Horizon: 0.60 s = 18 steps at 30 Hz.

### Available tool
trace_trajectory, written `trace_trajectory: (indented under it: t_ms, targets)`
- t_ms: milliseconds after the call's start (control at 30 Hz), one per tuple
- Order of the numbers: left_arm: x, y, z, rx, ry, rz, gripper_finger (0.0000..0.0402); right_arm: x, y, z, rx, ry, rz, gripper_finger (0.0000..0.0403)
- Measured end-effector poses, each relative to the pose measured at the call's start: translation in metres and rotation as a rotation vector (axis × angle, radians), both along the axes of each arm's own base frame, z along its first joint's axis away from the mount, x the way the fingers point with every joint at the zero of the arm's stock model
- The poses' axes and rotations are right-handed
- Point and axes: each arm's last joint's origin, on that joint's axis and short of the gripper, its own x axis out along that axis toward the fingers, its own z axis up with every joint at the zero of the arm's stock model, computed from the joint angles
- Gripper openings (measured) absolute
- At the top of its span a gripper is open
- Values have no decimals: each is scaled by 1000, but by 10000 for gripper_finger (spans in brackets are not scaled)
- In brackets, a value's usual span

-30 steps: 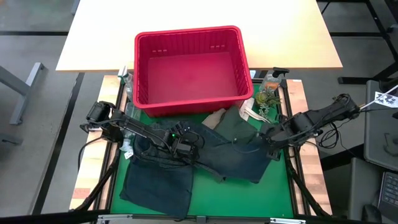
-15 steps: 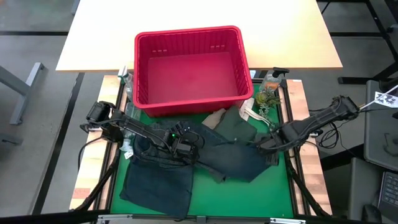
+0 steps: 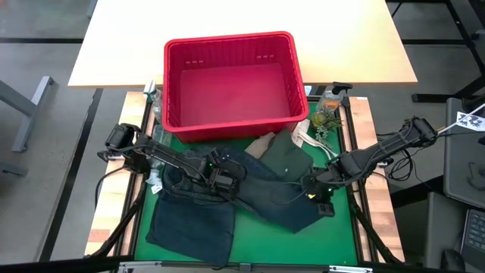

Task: Fold laundry
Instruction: Fold the dark blue pants

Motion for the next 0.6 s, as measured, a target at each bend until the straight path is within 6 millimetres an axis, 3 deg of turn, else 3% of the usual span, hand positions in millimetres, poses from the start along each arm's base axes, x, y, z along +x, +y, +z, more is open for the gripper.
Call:
trace_trajectory:
  t_ms: [167,400,600]
  targets:
    - [-3,5,-1,9,35,28,4,14,6,7,79,-161,6,43]
    - [-14,28,-3,56,136,161,4,37,13,26,137,-472,-36,18]
    - [-27,40,-16,69,216,229,4,39,13,28,138,-513,-46,16]
